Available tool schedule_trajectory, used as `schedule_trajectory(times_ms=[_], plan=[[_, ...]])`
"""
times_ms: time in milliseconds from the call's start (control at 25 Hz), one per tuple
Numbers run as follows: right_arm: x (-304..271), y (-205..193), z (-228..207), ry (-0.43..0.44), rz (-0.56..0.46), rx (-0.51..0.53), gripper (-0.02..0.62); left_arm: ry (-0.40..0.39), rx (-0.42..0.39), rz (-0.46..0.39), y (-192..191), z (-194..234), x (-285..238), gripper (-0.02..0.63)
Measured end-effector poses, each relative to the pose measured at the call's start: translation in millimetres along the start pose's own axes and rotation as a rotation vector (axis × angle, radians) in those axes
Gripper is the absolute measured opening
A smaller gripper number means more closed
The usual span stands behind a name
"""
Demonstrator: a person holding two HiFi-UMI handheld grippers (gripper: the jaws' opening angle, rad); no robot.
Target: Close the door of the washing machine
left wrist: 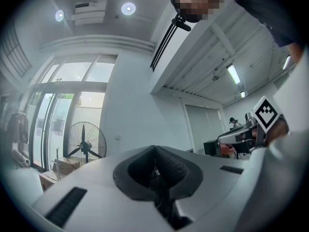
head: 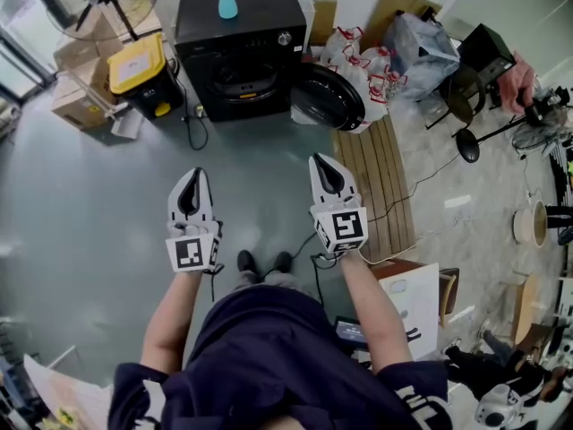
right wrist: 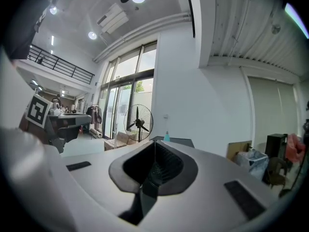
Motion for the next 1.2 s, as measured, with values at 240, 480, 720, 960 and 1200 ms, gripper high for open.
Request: schedule_trajectory(times_ms=[240,480,720,960,1200], plan=[[1,-5,-7,-0.002,-0.001,-0.004,0.02,-0.012,-0.008,-0.006,-1,-5,-3,0.024],[-1,-4,-13,0.014,0.004,-0.011,0.02,-0.02,-0.015,-0.002,-1,-6,-8,0.025],[3,-10,-22,0.014,0.022,-0.013,0.02,-0.026,-0.006,0.013,-7,-11,-11,0.025],[11,-16,-35,0.028,0.032,0.003,0.02,-0.047,0.005,0.012,-8,-28,-20,0.025],[15,-28,-61,0.034,0.044,-0.003,0.02,-0.047,-0.023,0.032,-19,-39,-30,0.025]])
Point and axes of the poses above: the fingertips, and each gripper's own axes: x backward along the fingers, z to its left, y out of its top, the point moved 6 cm from there along x, backward along the fingers
